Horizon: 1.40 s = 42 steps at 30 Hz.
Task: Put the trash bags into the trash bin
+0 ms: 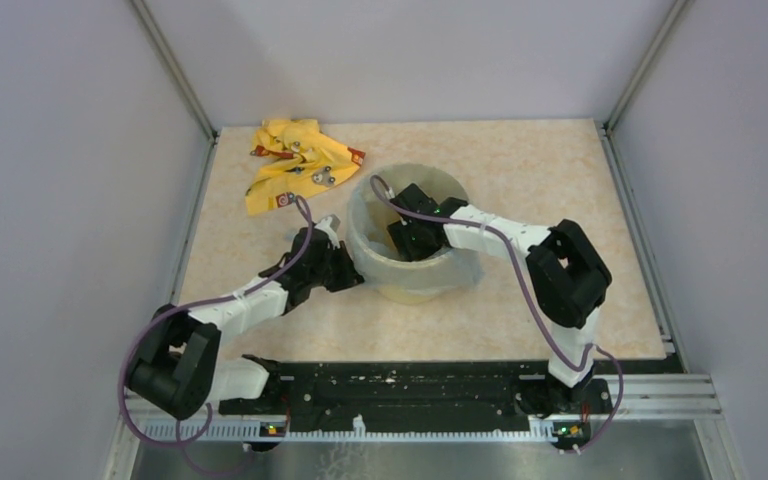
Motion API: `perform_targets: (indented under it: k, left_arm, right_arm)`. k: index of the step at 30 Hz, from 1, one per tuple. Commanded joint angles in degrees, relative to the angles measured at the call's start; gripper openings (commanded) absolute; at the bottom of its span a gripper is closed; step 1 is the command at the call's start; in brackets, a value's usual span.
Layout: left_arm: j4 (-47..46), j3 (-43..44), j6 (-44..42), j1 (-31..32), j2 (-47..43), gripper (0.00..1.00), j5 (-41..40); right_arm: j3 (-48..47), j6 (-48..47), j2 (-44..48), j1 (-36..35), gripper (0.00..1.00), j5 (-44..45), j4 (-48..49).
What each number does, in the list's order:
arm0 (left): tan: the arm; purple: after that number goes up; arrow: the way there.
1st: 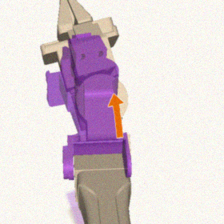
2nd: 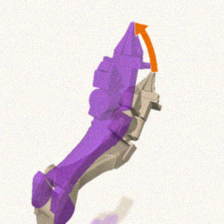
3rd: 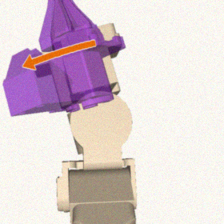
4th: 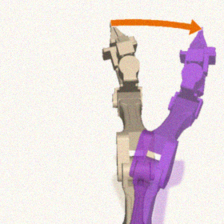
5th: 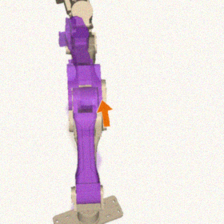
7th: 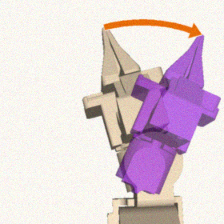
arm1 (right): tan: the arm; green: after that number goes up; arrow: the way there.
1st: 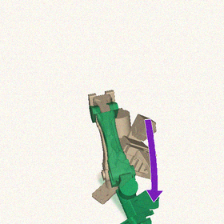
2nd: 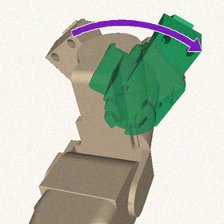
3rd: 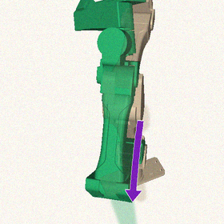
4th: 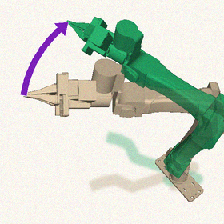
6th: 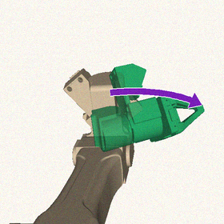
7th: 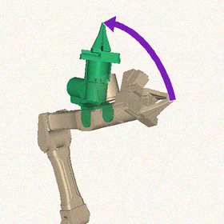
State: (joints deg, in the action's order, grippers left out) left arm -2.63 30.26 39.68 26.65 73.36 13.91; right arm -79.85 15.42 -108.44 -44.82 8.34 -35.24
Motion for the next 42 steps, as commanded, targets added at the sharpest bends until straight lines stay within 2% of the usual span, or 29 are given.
perform_targets:
  k: [1,13,23,31,42]
  left_arm:
    - [-2.73,-1.33,0.47,0.56,-1.96,0.0,-1.09]
    - [-2.9,-2.22,0.79,1.24,-2.55,0.0,-2.35]
    - [-2.41,-1.97,1.06,1.45,-4.47,0.06,-3.27]
    - [-1.59,-2.09,0.94,1.49,-5.39,0.07,-3.94]
    - [1.18,-0.46,0.66,1.51,-8.38,0.15,-4.77]
  right_arm:
    - [1.9,-0.54,-1.87,0.83,0.62,0.6,2.81]
    - [3.01,-1.27,-3.39,1.18,0.62,1.93,4.51]
    - [5.1,-1.3,-4.47,1.34,0.63,3.42,6.59]
    - [6.0,-1.62,-4.94,1.61,0.62,4.15,7.57]
    - [5.61,-1.63,-7.51,1.65,0.62,7.96,5.9]
